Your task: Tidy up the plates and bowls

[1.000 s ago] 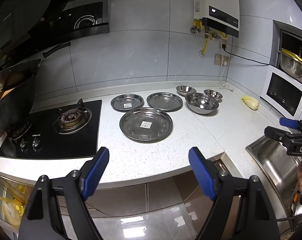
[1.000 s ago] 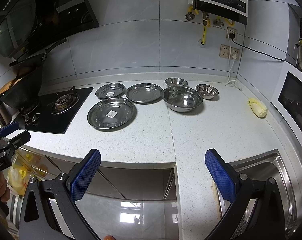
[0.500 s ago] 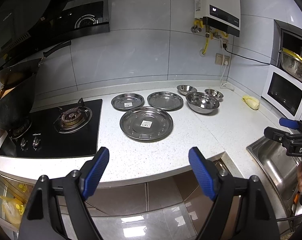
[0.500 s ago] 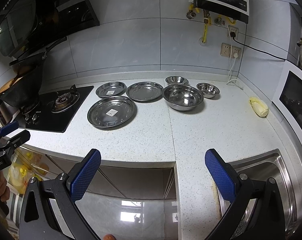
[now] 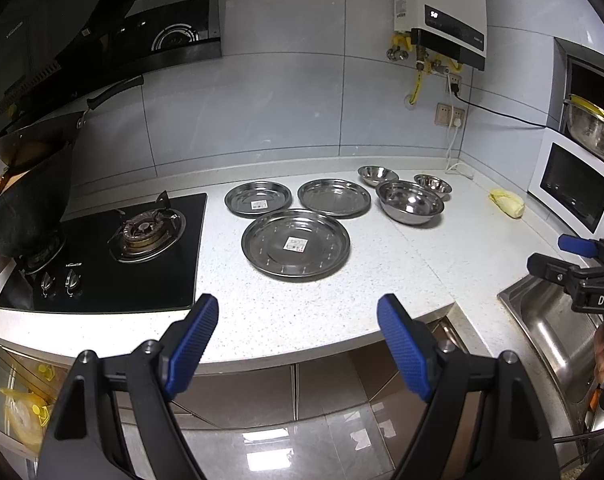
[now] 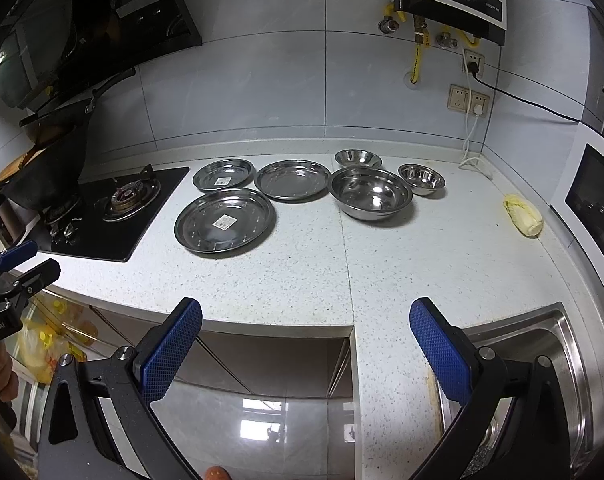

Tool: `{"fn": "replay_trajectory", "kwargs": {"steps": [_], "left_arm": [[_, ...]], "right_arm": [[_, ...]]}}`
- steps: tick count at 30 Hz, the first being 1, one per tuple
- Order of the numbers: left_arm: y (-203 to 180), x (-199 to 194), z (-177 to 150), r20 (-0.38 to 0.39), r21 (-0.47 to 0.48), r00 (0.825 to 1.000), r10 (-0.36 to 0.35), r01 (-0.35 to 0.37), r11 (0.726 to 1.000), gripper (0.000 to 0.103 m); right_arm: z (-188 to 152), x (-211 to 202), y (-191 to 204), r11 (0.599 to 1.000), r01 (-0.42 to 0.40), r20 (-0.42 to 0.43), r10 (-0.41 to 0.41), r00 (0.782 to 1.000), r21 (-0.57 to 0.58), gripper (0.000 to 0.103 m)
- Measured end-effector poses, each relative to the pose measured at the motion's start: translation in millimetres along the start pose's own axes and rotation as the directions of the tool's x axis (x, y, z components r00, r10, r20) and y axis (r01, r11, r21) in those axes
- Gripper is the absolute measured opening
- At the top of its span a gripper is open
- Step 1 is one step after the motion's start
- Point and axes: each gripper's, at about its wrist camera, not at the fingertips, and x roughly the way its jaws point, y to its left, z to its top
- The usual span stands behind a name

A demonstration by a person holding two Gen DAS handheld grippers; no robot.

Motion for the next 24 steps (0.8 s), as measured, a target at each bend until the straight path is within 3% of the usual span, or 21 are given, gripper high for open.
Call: {"fn": "replay_trajectory", "kwargs": {"steps": [18,24], "left_arm": [[2.0,16.5,7.1,-0.022,-0.016,1.0,0.002,-0.002,1.0,0.081],[4.3,26.6,19.7,0.002,-0.033,0.999,0.041,-0.041,0.999,0.081]], "right_arm": [[16.0,23.4,13.6,0.998,-0.043,-0.025,0.042,0.999,-0.044,0.102],[29.6,39.1,29.1,0.994,-0.068,-0.011,0.068,0.998,-0.08,0.102]]}}
